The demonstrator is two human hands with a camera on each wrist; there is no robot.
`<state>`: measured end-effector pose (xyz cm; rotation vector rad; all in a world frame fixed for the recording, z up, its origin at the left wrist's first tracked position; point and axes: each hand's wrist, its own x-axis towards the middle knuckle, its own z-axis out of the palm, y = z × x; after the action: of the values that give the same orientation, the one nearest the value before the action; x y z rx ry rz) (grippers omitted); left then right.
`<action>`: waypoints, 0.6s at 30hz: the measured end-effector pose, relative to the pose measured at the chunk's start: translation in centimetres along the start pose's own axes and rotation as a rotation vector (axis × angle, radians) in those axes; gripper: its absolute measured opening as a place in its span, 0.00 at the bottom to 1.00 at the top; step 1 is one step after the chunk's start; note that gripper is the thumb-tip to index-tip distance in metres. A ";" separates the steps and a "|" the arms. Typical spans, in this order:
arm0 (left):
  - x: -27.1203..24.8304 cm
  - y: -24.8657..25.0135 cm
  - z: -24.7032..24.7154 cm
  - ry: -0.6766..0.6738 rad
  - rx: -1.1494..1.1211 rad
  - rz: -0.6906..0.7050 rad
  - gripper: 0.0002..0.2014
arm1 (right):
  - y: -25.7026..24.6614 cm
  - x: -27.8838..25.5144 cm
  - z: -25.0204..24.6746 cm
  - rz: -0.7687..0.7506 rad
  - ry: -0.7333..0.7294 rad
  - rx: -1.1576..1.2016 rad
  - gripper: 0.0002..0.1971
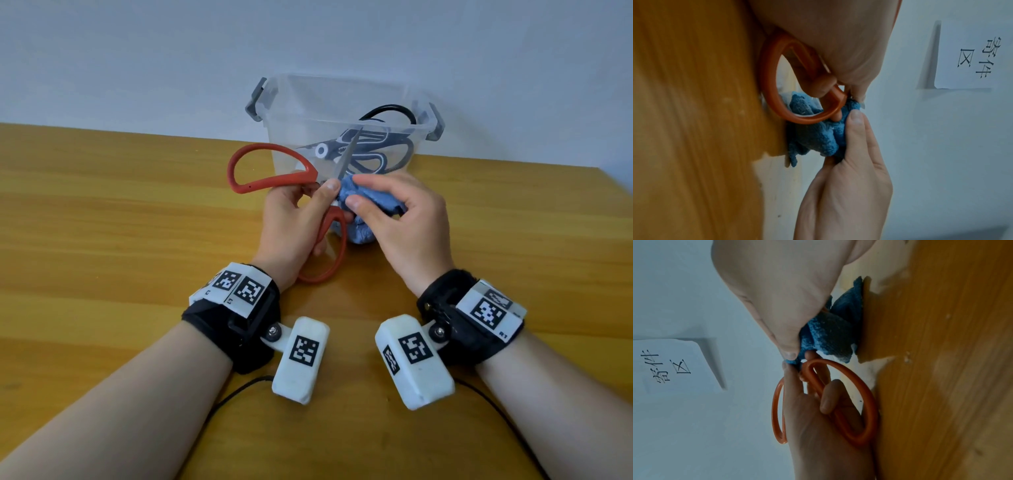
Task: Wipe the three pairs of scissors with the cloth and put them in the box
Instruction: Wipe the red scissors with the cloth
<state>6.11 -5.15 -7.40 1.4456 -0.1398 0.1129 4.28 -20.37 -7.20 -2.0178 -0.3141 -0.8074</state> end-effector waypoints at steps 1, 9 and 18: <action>0.0 0.0 0.0 0.003 0.007 0.008 0.16 | 0.0 0.0 0.0 -0.001 0.019 0.001 0.11; -0.4 0.0 0.3 -0.005 0.052 0.088 0.13 | 0.0 0.1 0.4 -0.031 0.031 -0.033 0.04; -0.5 -0.1 0.6 -0.017 0.083 0.131 0.09 | 2.2 0.3 -0.2 0.257 0.187 -0.010 0.02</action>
<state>5.65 -5.71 -7.48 1.5206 -0.2465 0.2152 5.51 -21.76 -8.41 -1.9255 0.0555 -0.8268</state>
